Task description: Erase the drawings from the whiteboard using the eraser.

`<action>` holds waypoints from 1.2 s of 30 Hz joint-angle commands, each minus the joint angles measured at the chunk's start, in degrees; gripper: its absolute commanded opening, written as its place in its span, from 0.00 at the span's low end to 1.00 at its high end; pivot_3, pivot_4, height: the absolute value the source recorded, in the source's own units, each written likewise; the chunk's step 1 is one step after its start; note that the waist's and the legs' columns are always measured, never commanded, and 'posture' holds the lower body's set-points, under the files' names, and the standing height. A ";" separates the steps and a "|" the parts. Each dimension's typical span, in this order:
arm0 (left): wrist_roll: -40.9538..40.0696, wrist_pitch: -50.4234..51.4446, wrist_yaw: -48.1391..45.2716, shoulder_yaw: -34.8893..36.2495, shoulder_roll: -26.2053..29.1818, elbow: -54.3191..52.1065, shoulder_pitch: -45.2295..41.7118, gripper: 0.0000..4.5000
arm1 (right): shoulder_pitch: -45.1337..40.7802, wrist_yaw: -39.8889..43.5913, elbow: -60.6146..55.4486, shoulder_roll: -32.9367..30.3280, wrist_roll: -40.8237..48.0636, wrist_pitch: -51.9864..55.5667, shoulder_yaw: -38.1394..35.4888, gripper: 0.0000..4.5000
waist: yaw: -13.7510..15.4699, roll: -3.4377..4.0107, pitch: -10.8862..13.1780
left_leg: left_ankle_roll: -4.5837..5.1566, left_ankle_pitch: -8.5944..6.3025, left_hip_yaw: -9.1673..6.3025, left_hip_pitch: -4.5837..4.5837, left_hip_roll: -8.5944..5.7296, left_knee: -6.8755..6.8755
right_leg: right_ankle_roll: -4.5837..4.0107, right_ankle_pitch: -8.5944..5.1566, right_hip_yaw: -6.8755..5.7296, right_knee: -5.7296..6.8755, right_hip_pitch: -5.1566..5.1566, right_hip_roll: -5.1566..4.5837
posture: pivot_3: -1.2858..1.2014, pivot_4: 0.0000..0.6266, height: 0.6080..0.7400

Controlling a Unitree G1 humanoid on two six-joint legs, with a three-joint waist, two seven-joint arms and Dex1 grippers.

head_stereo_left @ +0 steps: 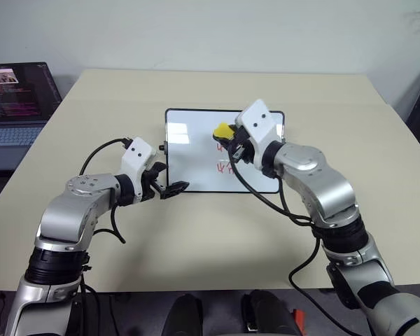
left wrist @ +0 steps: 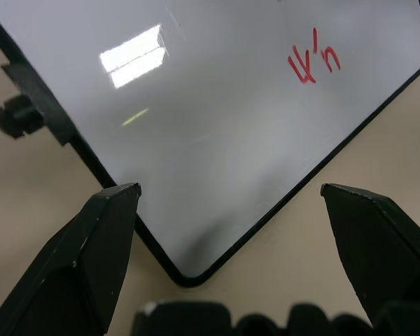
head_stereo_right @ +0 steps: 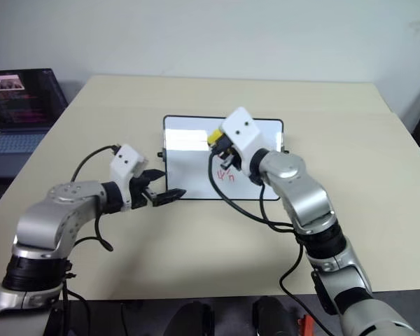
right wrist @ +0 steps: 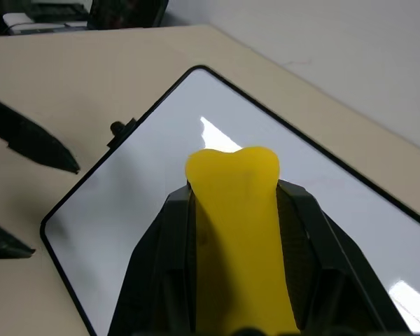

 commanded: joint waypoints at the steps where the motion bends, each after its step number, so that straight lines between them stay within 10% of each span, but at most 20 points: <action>1: 0.11 0.39 1.88 1.78 1.48 -4.50 0.17 1.00 | 0.95 1.64 -4.30 -1.65 1.75 0.53 -2.03 0.27 | -0.02 0.00 0.00 | 0.00 0.00 0.02 0.00 -0.03 0.00 | 0.00 0.00 0.01 -0.01 0.01 -0.01 | 0.52 0.24 1.00; 15: -0.52 -1.34 3.71 2.98 3.02 -6.17 1.48 1.00 | 4.97 4.83 -3.83 -5.03 2.10 -1.59 1.68 0.27 | -0.33 0.00 0.00 | 0.01 0.00 0.06 0.05 -0.02 -0.03 | 0.01 -0.01 0.07 -0.01 0.00 0.03 | 0.52 0.24 1.00; 36: 0.24 -7.56 -2.95 -1.09 4.40 -0.53 1.28 1.00 | -9.54 6.36 30.34 1.47 -10.87 -16.58 9.55 0.27 | -0.19 0.00 0.00 | 0.00 0.00 0.13 0.00 -0.05 -0.03 | -0.01 0.00 0.10 -0.05 -0.02 -0.05 | 0.52 0.24 1.00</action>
